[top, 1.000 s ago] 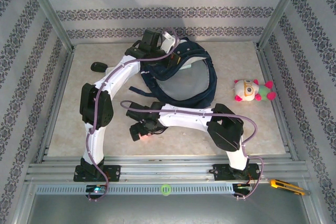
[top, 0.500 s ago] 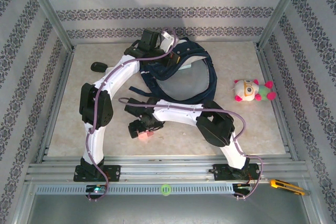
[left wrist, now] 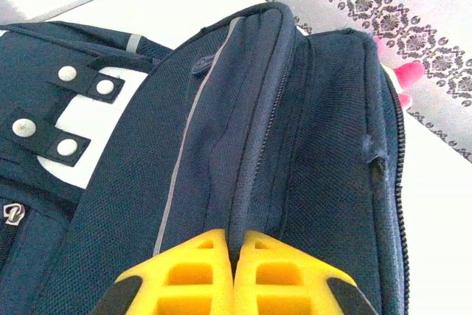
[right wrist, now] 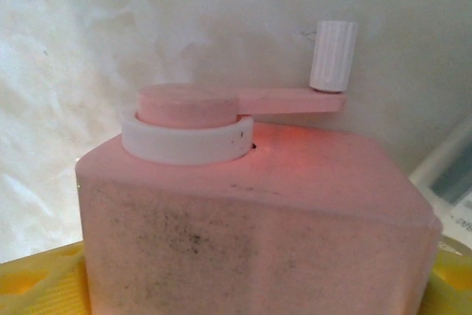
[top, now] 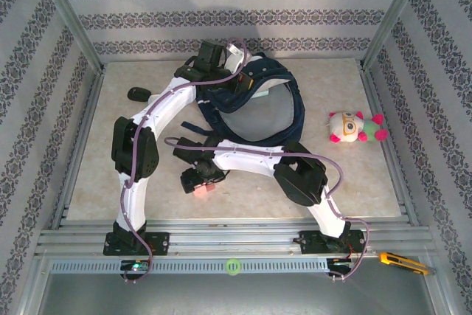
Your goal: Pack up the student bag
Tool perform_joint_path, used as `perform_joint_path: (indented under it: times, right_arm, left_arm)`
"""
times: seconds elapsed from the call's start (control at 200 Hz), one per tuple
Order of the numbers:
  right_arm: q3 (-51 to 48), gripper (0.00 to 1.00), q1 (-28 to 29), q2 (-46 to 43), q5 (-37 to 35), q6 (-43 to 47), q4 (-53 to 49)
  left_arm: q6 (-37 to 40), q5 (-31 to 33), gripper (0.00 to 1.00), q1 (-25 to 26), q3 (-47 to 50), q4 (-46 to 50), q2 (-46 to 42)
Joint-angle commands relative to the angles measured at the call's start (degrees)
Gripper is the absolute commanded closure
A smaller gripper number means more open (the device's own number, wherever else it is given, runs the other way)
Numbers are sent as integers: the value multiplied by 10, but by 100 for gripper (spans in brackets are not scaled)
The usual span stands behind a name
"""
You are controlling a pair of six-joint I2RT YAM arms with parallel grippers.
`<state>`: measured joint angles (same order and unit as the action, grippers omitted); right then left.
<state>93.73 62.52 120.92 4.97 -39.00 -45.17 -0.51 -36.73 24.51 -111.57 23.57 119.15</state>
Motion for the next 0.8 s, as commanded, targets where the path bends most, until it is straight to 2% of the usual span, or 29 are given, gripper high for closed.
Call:
perform_joint_path:
  times: [0.0,0.18,0.34,0.455,0.525,0.63,0.794]
  right_arm:
    - [-38,18,5,-69,-44,-9,6]
    - [-153,21,10,-212,-58,-29,95]
    - [-223,22,2,-314,-85,-30,106]
    - [-273,22,-26,-384,-98,-30,103]
    - [-305,21,-63,-426,-98,-25,108]
    - [-345,22,-152,-472,-59,-13,130]
    - [-364,21,-293,-485,20,16,171]
  left_arm:
    - [-10,-18,100,-13,2,-45,-9]
    - [6,-25,100,-13,14,-37,-22]
    - [18,-21,100,-13,22,-32,-37]
    - [13,-31,100,-12,32,-41,-49]
    - [2,-40,100,-12,36,-51,-52]
    - [-25,-57,100,-13,50,-89,-60]
    - [-44,-66,100,-13,59,-122,-66]
